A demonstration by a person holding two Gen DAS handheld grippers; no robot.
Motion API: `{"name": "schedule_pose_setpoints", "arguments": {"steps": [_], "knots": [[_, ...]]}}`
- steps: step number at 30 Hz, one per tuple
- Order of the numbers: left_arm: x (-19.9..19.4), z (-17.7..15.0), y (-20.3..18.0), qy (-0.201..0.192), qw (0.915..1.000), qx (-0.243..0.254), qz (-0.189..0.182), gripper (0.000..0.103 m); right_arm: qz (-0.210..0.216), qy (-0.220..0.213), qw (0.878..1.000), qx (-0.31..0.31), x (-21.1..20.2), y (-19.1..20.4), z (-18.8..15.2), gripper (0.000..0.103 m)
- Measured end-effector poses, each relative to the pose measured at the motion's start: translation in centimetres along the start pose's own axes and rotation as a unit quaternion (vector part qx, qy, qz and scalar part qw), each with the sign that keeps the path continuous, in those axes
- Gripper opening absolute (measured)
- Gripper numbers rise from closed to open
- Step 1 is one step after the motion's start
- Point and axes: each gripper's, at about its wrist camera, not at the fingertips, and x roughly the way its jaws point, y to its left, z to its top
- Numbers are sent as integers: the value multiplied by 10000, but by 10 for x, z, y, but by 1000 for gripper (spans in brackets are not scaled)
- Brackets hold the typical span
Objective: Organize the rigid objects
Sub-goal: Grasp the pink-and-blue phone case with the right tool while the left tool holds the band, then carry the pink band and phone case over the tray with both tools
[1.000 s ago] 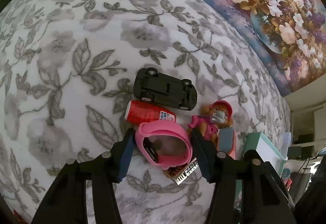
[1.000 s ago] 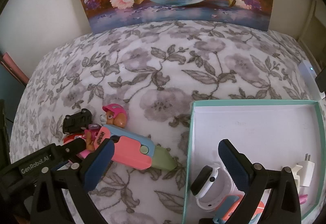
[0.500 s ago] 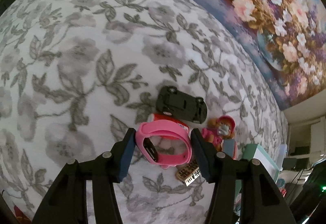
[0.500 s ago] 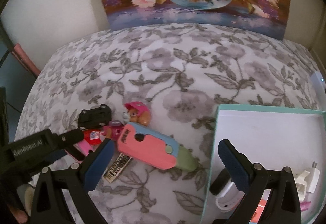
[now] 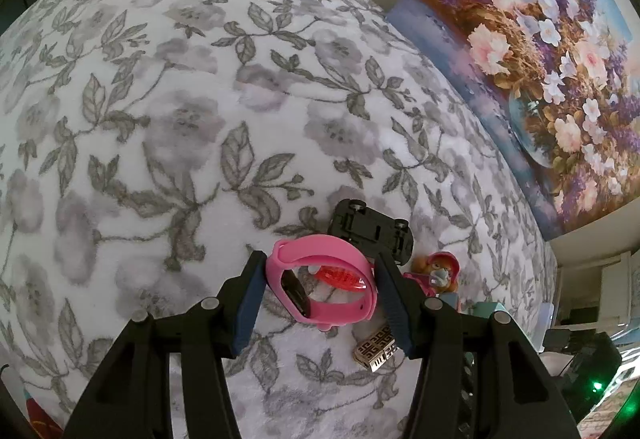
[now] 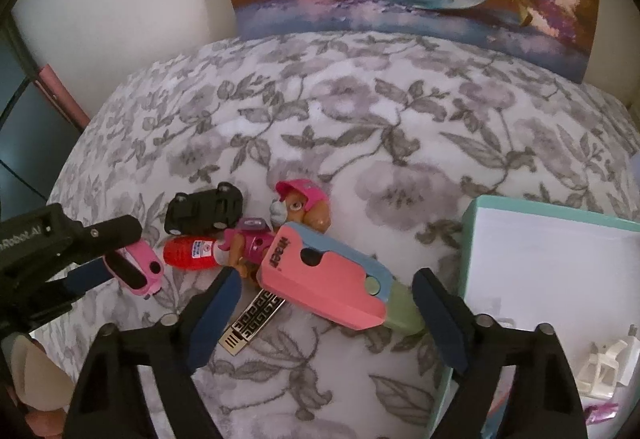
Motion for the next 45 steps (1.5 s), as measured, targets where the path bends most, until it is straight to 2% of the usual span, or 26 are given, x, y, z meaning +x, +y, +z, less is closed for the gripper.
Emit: {"name": "schedule_pose_setpoints", "arguments": {"steps": [5,9,22,34,45], "knots": [[1,0,2,22,10000,-46,7,57,135,100,9998,130,10,-7,-2,81],[3,0,3,54,9999,-85,0,57,256,11,9994,234,10,-12,-1,77],[-4,0,-3,-31,10000,-27,-33,57,461,-28,9973,562,5,-23,-4,77],[-21,-2,-20,-264,9995,168,-60,57,791,-534,9930,702,-38,-26,7,77],[-48,-11,-61,-603,9961,605,-213,57,574,-975,9906,768,-78,-44,17,77]]}}
